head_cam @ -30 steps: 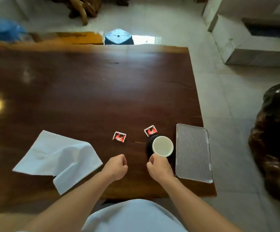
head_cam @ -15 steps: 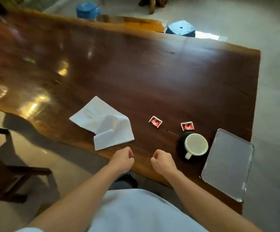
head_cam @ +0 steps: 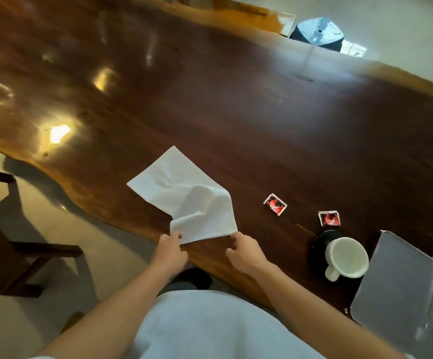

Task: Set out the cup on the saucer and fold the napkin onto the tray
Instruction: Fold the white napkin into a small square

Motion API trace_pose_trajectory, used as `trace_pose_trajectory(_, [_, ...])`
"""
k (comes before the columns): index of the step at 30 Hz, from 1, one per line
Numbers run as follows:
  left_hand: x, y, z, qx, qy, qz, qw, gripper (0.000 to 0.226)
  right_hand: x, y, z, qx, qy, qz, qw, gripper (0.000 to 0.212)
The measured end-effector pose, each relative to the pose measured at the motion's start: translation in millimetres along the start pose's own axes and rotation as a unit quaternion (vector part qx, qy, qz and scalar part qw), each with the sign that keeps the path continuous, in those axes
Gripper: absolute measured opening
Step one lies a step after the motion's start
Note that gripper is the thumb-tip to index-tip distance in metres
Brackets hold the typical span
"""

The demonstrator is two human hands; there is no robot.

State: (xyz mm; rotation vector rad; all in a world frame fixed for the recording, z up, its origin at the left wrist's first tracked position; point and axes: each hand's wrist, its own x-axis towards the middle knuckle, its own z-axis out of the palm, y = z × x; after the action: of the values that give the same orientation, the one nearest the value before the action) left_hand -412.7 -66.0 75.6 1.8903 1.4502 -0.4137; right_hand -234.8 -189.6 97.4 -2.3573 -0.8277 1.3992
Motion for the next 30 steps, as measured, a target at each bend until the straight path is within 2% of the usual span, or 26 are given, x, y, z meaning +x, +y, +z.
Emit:
trace_pose_trajectory(6, [40,-8,-9,-0.002,-0.023,0.017,1.0,0.052,45,-21,5,-0.007,0.017,0.051,0.999,0.052])
trace_pose_trajectory(8, [51,-7,-13,-0.002,-0.06,0.028,0.998,0.047,59,-27,9,0.003,0.02,0.069,0.997,0.045])
trace_pose_trajectory(10, [61,-6,-18,-0.02,-0.095,0.026,0.995,0.032,70,-30,13,0.016,0.03,0.091,0.995,0.036])
trace_pose_trajectory(12, [68,-2,-24,-0.053,-0.105,0.016,0.993,0.02,78,-34,13,0.051,0.037,0.135,0.989,0.048])
trace_pose_trajectory(14, [72,7,-30,-0.075,-0.103,0.014,0.992,0.019,82,-39,10,0.143,0.012,0.203,0.969,0.076])
trace_pose_trajectory(15, [74,16,-34,-0.09,-0.107,0.016,0.99,0.018,82,-40,8,0.195,-0.003,0.227,0.954,0.081])
trace_pose_trajectory(16, [75,27,-39,-0.113,-0.116,0.02,0.987,0.017,82,-40,7,0.228,-0.012,0.235,0.945,0.078])
trace_pose_trajectory(19, [74,68,-57,-0.207,-0.138,0.047,0.967,0.02,79,-37,3,0.288,-0.012,0.222,0.931,0.046])
trace_pose_trajectory(20, [73,83,-64,-0.236,-0.141,0.065,0.959,0.021,76,-39,0,0.326,-0.008,0.212,0.921,0.041])
trace_pose_trajectory(26, [60,159,-101,-0.283,-0.155,0.156,0.934,0.016,62,-62,-48,0.511,0.046,0.119,0.85,0.039])
trace_pose_trajectory(30, [50,193,-124,-0.315,-0.154,0.215,0.911,0.014,44,-81,-92,0.582,0.052,0.025,0.811,0.026])
